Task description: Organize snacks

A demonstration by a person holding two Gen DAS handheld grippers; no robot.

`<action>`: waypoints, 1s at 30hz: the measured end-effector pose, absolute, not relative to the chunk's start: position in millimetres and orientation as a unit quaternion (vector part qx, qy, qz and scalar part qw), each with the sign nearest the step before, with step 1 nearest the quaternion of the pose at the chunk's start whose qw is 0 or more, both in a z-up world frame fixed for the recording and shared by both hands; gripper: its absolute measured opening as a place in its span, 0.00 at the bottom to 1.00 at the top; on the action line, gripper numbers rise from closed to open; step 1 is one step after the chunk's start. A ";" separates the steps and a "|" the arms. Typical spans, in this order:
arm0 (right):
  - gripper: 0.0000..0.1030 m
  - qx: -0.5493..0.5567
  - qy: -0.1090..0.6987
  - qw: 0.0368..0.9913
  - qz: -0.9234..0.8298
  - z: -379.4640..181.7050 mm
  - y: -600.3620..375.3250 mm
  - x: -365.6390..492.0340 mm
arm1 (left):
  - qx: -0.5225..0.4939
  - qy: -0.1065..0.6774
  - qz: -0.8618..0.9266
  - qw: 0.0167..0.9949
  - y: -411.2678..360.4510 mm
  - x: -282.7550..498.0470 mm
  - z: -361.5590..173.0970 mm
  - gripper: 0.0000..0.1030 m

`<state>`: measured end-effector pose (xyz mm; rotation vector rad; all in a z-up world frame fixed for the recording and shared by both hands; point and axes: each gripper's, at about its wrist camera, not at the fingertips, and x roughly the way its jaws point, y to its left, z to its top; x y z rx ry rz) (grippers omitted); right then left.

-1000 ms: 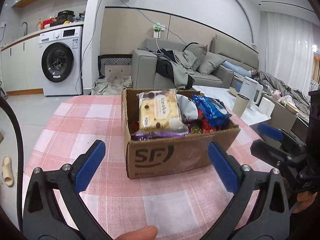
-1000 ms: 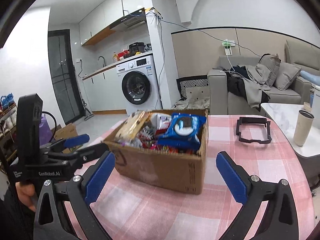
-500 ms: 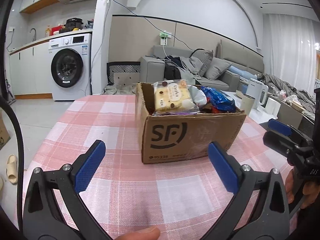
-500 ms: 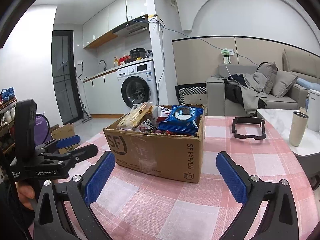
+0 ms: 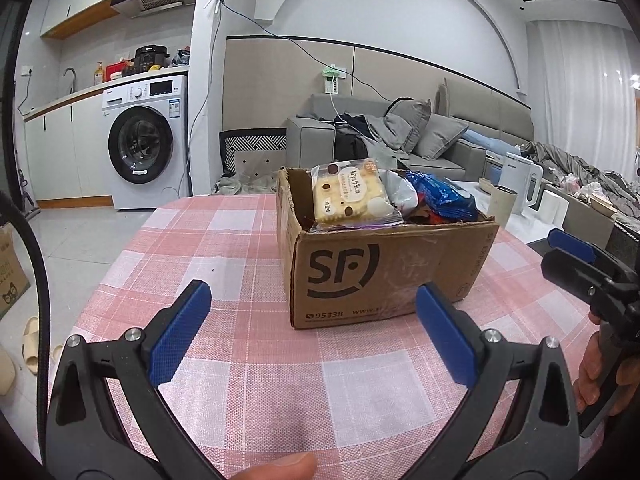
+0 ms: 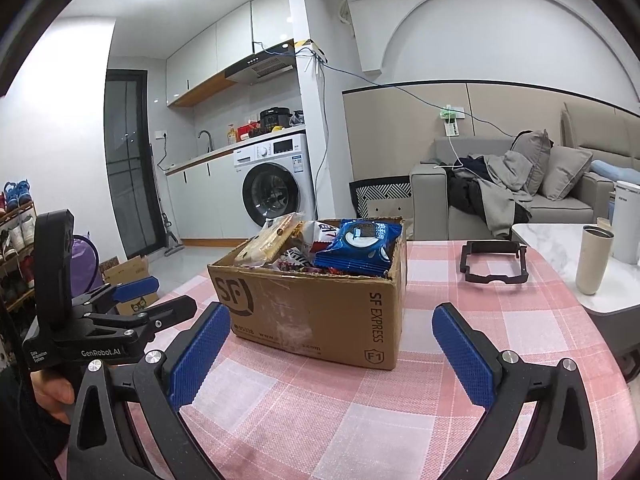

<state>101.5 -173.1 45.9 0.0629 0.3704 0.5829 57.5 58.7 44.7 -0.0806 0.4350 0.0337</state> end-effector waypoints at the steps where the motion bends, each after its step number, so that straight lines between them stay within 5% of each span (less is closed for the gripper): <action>1: 1.00 0.031 0.182 0.940 0.285 46.0 -173.4 101.5 | -0.040 0.216 0.017 0.975 58.7 57.4 44.6 0.99; 30: 1.00 0.034 0.187 0.942 0.277 46.6 -174.0 103.1 | -0.039 0.218 0.015 0.975 56.9 58.6 42.7 0.99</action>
